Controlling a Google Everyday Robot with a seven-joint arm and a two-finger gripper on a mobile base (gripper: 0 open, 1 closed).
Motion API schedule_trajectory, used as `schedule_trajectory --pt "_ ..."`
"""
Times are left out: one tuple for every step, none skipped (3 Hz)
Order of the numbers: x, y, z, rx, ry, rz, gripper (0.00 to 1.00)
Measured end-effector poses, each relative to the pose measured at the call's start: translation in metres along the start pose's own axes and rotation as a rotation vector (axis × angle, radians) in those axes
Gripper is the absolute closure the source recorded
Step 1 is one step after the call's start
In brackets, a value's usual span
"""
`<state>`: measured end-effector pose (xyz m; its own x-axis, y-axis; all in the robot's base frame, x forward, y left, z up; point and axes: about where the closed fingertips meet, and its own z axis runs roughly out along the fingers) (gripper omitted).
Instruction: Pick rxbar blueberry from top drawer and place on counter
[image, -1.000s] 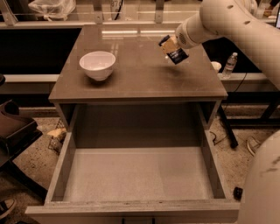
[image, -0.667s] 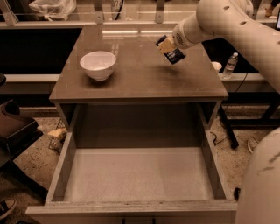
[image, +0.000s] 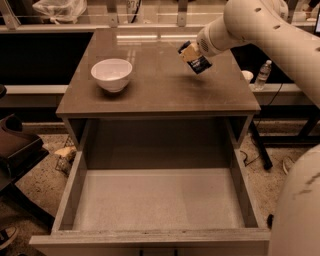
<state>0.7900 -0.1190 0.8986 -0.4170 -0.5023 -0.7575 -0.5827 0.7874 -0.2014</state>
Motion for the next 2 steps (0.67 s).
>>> schedule_trajectory --pt "0.0006 0.0016 0.0022 -0.003 0.002 -0.001 0.12" --pt "0.0012 0.0032 0.0043 -0.006 0.004 -0.001 0.00"
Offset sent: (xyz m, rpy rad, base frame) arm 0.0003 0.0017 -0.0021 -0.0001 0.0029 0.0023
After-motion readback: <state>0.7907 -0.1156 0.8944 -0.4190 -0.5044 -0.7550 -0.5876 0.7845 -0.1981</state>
